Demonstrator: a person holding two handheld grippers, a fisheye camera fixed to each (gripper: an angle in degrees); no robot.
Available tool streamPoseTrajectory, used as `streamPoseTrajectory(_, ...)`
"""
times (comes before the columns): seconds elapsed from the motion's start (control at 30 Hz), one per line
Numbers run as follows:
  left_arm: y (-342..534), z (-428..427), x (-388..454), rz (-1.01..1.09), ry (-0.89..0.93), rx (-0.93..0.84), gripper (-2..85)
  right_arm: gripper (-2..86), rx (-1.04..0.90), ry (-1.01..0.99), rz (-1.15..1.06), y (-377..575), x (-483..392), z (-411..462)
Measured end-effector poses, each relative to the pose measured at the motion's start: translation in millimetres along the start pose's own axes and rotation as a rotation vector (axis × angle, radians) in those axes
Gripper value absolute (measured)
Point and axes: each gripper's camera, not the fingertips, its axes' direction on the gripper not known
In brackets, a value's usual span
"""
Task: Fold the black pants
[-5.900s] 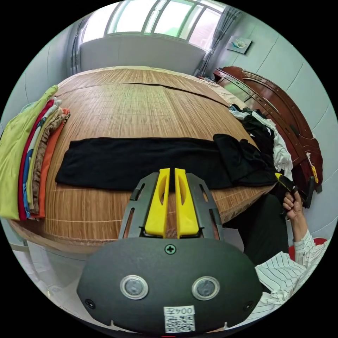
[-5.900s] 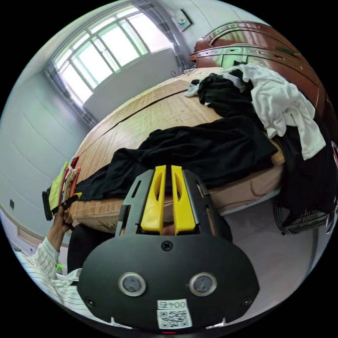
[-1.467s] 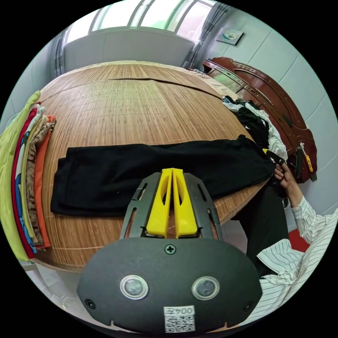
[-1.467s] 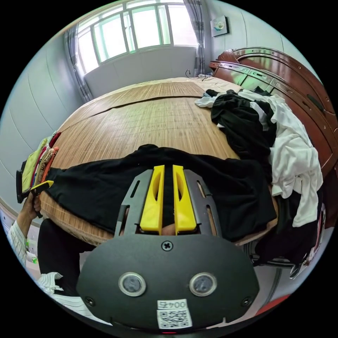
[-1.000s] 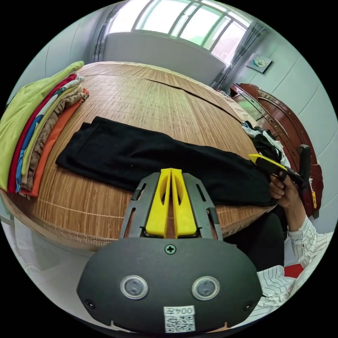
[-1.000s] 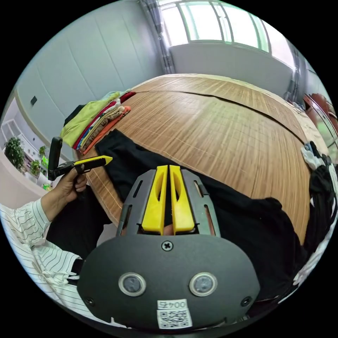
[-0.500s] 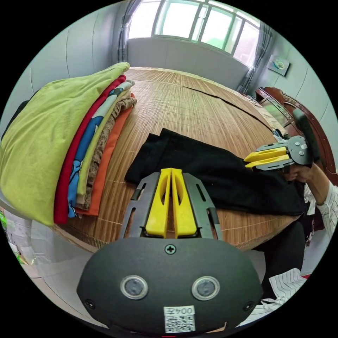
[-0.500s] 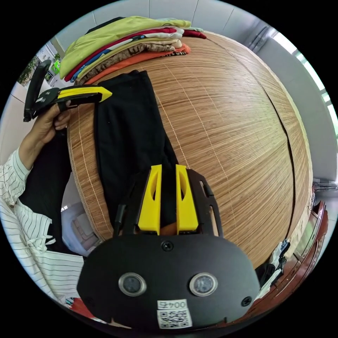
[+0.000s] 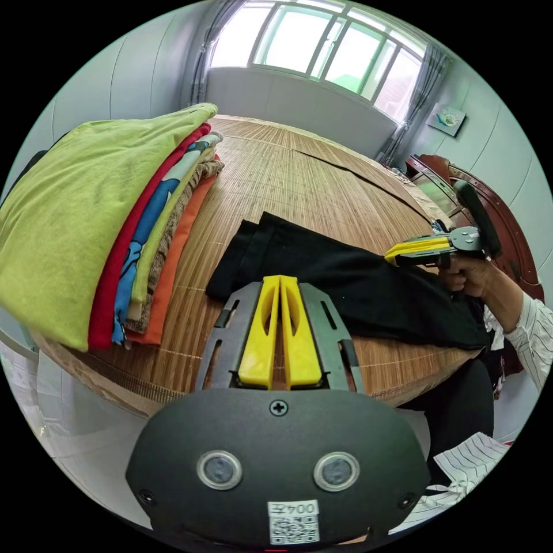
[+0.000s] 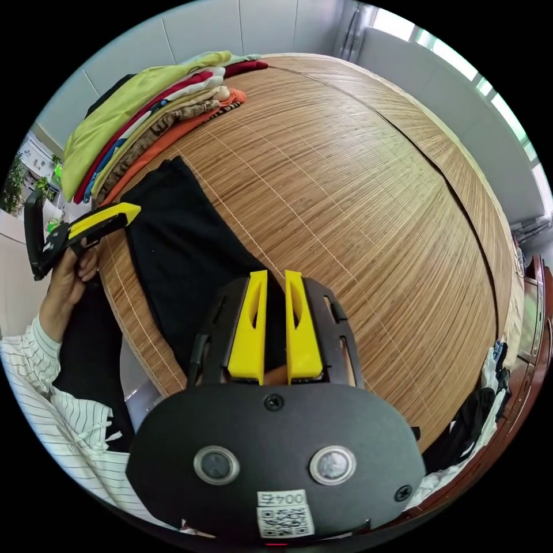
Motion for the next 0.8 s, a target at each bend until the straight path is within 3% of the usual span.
streamPoseTrajectory(0.17, 1.9, -42.2, -8.3, 0.004, -0.04, 0.114, 0.2, 6.3, 0.166, -0.004, 0.054, -19.0, -20.1, -33.1)
streamPoseTrajectory(0.27, 4.0, -58.2, -26.5, -0.052, -0.042, 0.132, 0.2, 6.3, 0.19, -0.029, -0.056, -51.7, -61.2, -32.0)
streamPoseTrajectory(0.47, 11.0, -79.3, -57.7, -0.125, -0.013, 0.156, 0.2, 8.4, 0.137, 0.007, -0.248, -129.0, -134.0, -5.1)
streamPoseTrajectory(0.63, 18.5, -89.1, -93.1, -0.23, 0.053, 0.181, 0.2, 7.5, 0.024, -0.108, -0.233, -160.9, -129.6, 12.7)
streamPoseTrajectory(0.8, 23.3, -93.1, -113.4, -0.293, 0.103, 0.197, 0.2, 2.3, 0.066, -0.144, -0.281, -146.5, -120.4, -4.8)
